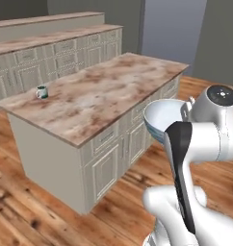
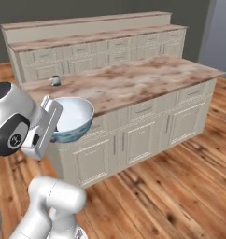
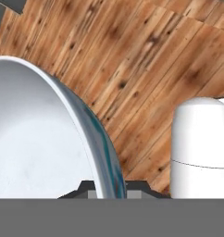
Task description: Clear the mugs and bowl far away from the sink.
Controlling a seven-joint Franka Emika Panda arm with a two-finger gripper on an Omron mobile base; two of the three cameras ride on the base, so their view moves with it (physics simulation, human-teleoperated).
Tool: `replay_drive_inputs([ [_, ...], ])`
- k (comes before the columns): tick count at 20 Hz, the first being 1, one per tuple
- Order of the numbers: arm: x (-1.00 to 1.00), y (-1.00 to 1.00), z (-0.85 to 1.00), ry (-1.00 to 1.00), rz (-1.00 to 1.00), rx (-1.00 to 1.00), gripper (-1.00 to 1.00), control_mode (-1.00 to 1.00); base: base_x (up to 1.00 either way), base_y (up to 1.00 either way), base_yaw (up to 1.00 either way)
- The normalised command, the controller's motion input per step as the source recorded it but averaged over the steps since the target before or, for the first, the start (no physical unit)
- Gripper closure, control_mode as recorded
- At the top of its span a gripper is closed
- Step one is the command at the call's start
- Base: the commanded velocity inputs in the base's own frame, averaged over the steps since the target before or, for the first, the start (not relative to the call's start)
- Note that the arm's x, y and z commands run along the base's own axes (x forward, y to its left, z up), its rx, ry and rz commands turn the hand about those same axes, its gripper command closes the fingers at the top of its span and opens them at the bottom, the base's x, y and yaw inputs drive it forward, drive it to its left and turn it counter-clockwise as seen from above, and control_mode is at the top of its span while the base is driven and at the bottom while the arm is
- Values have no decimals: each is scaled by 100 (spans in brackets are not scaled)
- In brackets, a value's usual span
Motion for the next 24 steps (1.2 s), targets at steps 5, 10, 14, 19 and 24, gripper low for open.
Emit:
replay_drive_inputs([
  [5,0,0,0,0,0,0,100,100,100,0,8],
  [10,0,0,0,0,0,0,100,100,95,0,19],
  [14,0,0,0,0,0,0,100,100,68,0,34],
  [19,0,0,0,0,0,0,100,100,52,0,28],
  [24,0,0,0,0,0,0,100,100,45,-35,22],
])
